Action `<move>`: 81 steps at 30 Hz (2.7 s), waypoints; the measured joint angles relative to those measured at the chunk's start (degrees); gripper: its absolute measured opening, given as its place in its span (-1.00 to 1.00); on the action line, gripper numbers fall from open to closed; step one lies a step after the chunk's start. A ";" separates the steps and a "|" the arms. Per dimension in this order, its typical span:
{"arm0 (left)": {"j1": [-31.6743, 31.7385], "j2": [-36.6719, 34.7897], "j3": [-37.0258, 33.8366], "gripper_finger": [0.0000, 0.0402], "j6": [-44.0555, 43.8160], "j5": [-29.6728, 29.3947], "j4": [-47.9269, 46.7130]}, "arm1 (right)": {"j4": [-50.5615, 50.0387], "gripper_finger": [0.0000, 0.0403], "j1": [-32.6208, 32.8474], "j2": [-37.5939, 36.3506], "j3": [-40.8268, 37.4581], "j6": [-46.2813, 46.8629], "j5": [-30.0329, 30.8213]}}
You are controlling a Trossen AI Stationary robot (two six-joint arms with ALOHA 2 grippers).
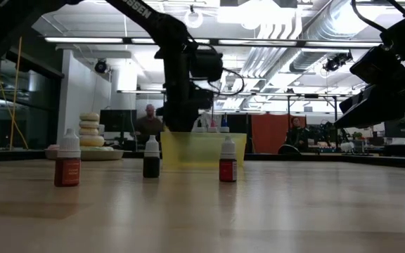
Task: Pick & Place food coloring
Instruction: Put the small orange food coloring bottle into the yellow bin
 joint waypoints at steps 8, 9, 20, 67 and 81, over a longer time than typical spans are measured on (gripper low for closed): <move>-0.02 -0.04 9.98 -0.30 1.33 -0.17 -6.81 | 0.00 -1.00 0.00 0.00 0.02 0.00 -0.02; -0.05 -0.05 11.78 -0.30 1.51 -0.15 -8.12 | 0.00 -1.00 -0.02 -0.02 0.02 0.00 0.00; -4.94 -5.09 24.78 -0.30 3.84 -0.66 -18.10 | -0.03 -1.00 -0.01 0.00 0.02 0.00 -0.02; -40.08 -44.34 -33.87 -0.30 -40.93 5.46 -8.27 | 0.00 -1.00 -0.02 -0.02 0.00 0.00 0.00; -40.18 -24.56 -22.70 -0.30 -49.60 8.09 -1.08 | -0.01 -1.00 -0.02 0.00 0.02 0.00 0.00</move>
